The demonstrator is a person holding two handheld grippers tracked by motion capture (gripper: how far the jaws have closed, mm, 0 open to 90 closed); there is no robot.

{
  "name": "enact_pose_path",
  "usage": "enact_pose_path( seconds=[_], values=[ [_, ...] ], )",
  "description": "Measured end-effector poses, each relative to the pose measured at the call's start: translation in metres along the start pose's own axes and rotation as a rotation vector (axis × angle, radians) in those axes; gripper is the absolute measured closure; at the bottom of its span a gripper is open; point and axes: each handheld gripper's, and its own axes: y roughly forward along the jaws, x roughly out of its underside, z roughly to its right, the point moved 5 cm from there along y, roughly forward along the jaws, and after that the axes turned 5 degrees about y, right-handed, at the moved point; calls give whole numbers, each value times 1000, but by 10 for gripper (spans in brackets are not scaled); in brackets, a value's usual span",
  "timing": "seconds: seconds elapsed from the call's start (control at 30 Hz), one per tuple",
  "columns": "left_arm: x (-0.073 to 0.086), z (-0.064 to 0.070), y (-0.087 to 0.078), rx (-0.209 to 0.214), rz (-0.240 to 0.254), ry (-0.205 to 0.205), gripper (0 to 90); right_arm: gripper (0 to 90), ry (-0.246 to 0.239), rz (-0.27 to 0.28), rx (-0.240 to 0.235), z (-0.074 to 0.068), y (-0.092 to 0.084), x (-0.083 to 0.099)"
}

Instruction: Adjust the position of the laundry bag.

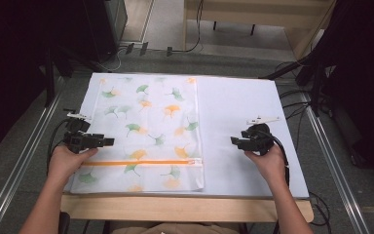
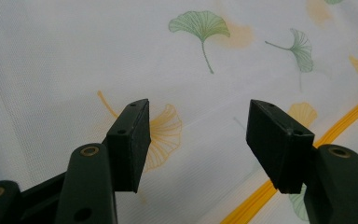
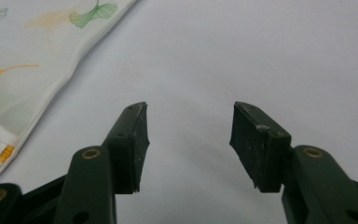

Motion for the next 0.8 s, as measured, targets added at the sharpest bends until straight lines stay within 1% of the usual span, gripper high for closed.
enact_pose_path(
  seconds=[0.03,0.13,0.23,0.27,0.33,0.37,0.43,0.47,0.53,0.57,0.63,0.7,0.8],
  values=[
    [0,0,0,9,1,-4,415,475,-1,-3,-1,0,0,0],
    [-1,2,-1,7,19,18,428,480,-7,-8,-1,0,0,1],
    [-2,3,-2,13,35,29,463,484,3,-13,-6,-1,-1,1],
    [-2,3,-2,14,39,31,474,486,-2,-13,-8,-1,0,1],
    [-2,3,-3,29,44,14,493,495,-11,-16,-15,-3,0,1],
    [-2,3,-4,27,45,16,496,496,-14,-16,-19,-4,1,1],
    [-2,3,-4,14,40,32,493,497,-25,-21,-17,-4,1,1],
    [-1,2,-3,3,25,30,470,499,-26,-26,-18,-4,1,1],
    [0,2,-2,-4,20,31,470,500,-27,-28,-18,-4,1,2],
    [0,1,-2,-9,10,30,469,500,-25,-30,-17,-4,1,2],
    [1,0,0,-3,-10,7,448,500,-25,-34,-16,-5,1,2],
    [1,-1,-1,-6,-12,10,452,500,-22,-34,-15,-5,2,2],
    [1,-1,-1,-5,-7,7,441,502,-34,-35,-17,-5,2,2]
  ],
)
